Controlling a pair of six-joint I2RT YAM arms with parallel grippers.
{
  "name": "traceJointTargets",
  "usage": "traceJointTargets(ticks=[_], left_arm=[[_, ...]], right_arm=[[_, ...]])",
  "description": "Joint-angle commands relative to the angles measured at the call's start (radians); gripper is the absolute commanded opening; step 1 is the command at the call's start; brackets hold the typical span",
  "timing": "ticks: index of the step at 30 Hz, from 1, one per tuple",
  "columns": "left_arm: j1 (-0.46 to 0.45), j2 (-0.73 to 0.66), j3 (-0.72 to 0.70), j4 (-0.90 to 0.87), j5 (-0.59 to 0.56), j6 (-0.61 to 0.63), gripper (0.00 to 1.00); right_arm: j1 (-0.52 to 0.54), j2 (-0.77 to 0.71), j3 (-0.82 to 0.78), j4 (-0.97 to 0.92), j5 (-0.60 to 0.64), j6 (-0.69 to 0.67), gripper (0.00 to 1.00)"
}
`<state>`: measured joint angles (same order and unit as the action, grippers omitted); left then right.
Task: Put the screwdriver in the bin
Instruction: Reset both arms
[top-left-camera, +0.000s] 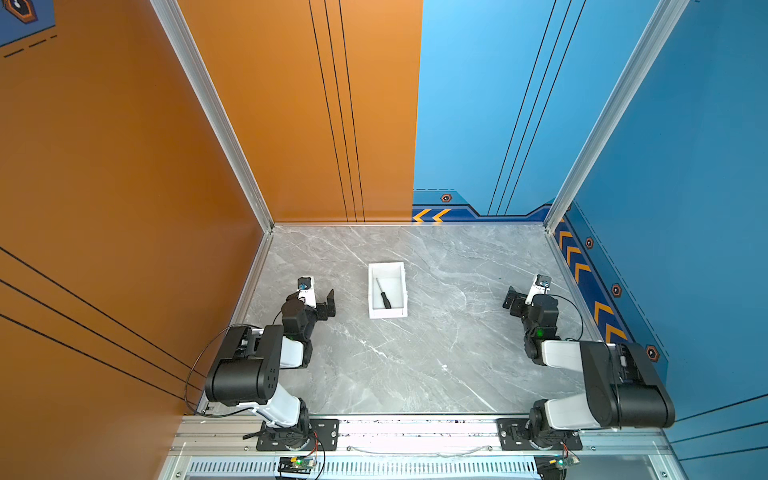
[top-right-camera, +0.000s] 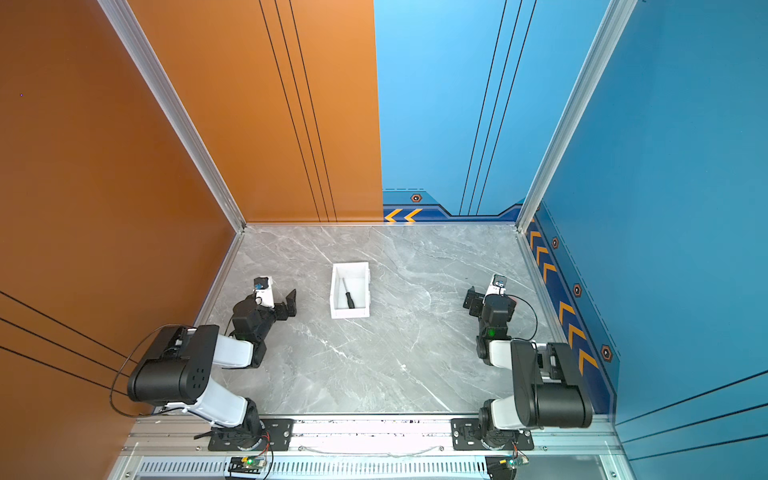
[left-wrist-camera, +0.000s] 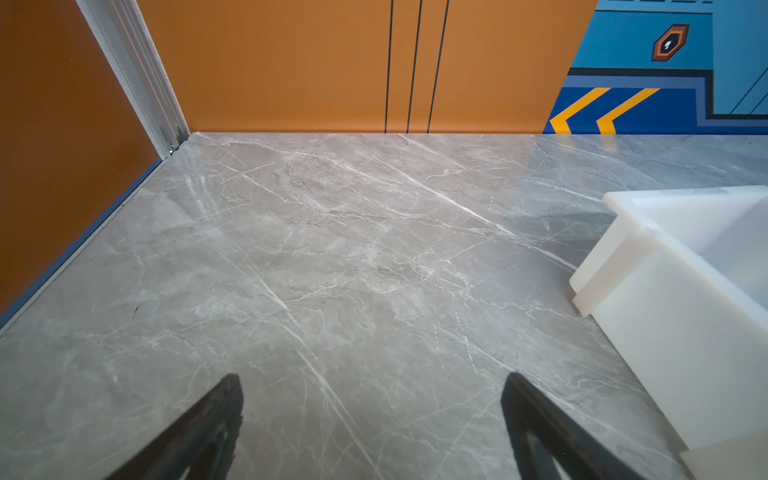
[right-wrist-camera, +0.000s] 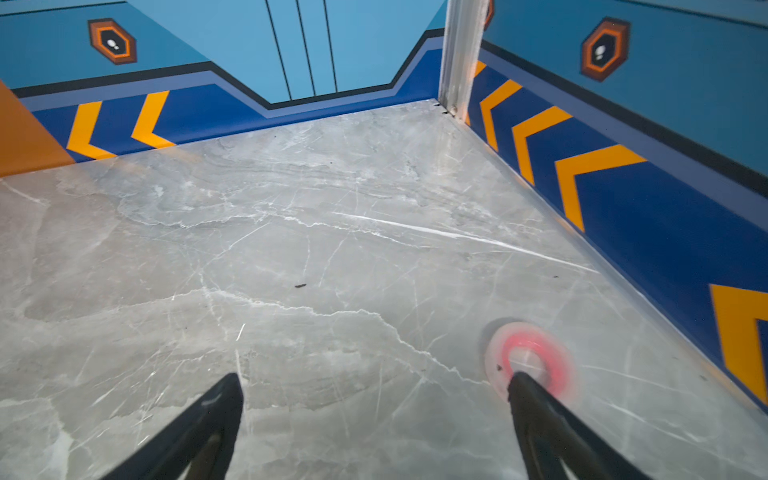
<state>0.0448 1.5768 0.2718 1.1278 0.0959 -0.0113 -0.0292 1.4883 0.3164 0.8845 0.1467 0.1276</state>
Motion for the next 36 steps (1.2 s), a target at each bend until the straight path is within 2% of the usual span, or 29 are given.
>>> traceJointTargets(ticks=[1,3,6,11,16,36], left_arm=[[-0.006,-0.003,-0.031,0.077,0.061,0.033,0.98],[-0.004,0.006,-0.047,0.117,0.067,0.033,0.98],[0.012,0.013,-0.046,0.128,0.069,0.015,0.98],[0.050,0.008,0.016,0.006,0.067,-0.037,0.98],[0.026,0.000,0.063,-0.096,0.043,-0.010,0.98],[0.023,-0.002,0.067,-0.102,0.056,-0.004,0.98]], right_arm=[[0.015,0.070,-0.021,0.195,-0.080,-0.027,1.00],[0.017,0.047,0.026,0.059,-0.096,-0.041,1.00],[0.049,0.057,0.061,0.013,-0.051,-0.066,1.00],[0.051,0.058,0.058,0.022,-0.049,-0.067,1.00],[0.053,0.057,0.056,0.024,-0.044,-0.068,1.00],[0.051,0.058,0.059,0.021,-0.051,-0.068,1.00]])
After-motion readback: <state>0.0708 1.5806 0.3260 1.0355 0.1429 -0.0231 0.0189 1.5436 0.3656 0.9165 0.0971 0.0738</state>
